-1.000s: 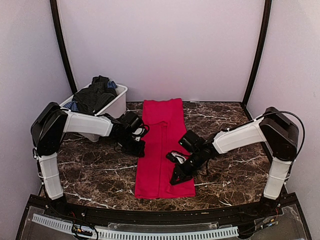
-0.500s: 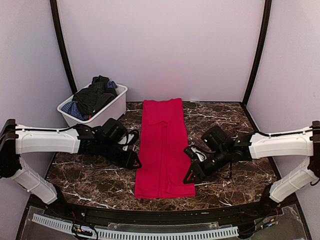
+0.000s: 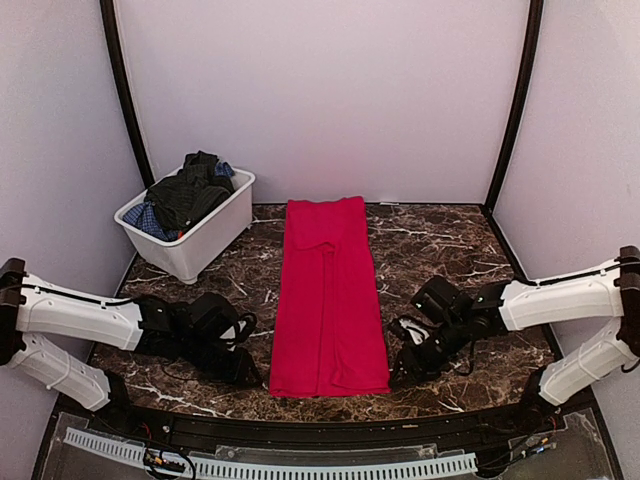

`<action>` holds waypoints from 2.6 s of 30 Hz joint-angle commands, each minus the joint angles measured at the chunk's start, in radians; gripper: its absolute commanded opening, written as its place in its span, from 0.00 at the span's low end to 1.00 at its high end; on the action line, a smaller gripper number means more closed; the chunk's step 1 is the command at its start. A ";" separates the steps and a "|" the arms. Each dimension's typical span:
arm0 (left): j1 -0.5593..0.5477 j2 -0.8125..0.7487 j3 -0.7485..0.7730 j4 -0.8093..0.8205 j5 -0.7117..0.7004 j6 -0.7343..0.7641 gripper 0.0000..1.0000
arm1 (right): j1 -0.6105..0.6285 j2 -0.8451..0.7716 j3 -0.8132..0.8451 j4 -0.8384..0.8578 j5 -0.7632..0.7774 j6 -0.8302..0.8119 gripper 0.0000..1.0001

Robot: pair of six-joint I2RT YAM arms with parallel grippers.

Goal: Fold and stack the mixed laundry pile
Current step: Pick up the rectangle-folded T-shirt from the center of the board, then fold the rectangle-folded T-shirt at the center of the board.

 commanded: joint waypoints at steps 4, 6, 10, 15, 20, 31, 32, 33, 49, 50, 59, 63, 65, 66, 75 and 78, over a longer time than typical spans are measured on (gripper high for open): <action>-0.027 0.073 0.009 0.131 0.024 -0.046 0.30 | -0.012 0.095 -0.020 0.119 -0.023 0.003 0.30; -0.038 0.125 0.028 0.143 0.028 -0.045 0.30 | -0.012 0.114 -0.017 0.138 -0.030 0.000 0.30; -0.071 0.187 0.064 0.122 0.014 -0.026 0.29 | -0.012 0.151 -0.014 0.170 -0.045 0.000 0.28; -0.102 0.207 0.062 0.135 0.020 -0.038 0.27 | -0.012 0.173 -0.014 0.201 -0.064 0.006 0.27; -0.105 0.209 0.055 0.136 0.018 -0.043 0.19 | -0.011 0.188 -0.011 0.217 -0.071 0.010 0.22; -0.172 0.163 0.077 0.133 0.022 0.017 0.00 | 0.039 0.150 -0.014 0.209 -0.081 0.013 0.00; -0.183 0.162 0.093 0.119 0.020 0.023 0.00 | 0.054 0.144 -0.012 0.200 -0.078 0.016 0.00; -0.202 0.161 0.101 0.111 0.017 0.032 0.00 | 0.071 0.133 -0.007 0.192 -0.074 0.022 0.00; -0.068 0.151 0.238 0.120 -0.046 0.151 0.00 | -0.030 0.104 0.228 0.060 0.079 -0.148 0.00; -0.056 0.161 0.254 0.124 -0.047 0.167 0.00 | -0.042 0.116 0.249 0.060 0.078 -0.163 0.00; 0.115 0.268 0.413 0.113 -0.061 0.305 0.00 | -0.189 0.284 0.452 0.068 0.058 -0.300 0.00; 0.191 0.339 0.494 0.107 -0.075 0.365 0.00 | -0.264 0.363 0.575 0.052 0.067 -0.352 0.00; 0.233 0.380 0.544 0.108 -0.078 0.391 0.00 | -0.294 0.413 0.639 0.045 0.063 -0.368 0.00; 0.245 0.395 0.580 0.108 -0.080 0.399 0.00 | -0.306 0.436 0.669 0.046 0.061 -0.372 0.00; 0.379 0.607 0.798 0.092 -0.111 0.481 0.00 | -0.375 0.670 0.895 0.085 0.023 -0.400 0.00; 0.404 0.665 0.841 0.102 -0.093 0.488 0.00 | -0.391 0.742 0.951 0.089 0.017 -0.409 0.00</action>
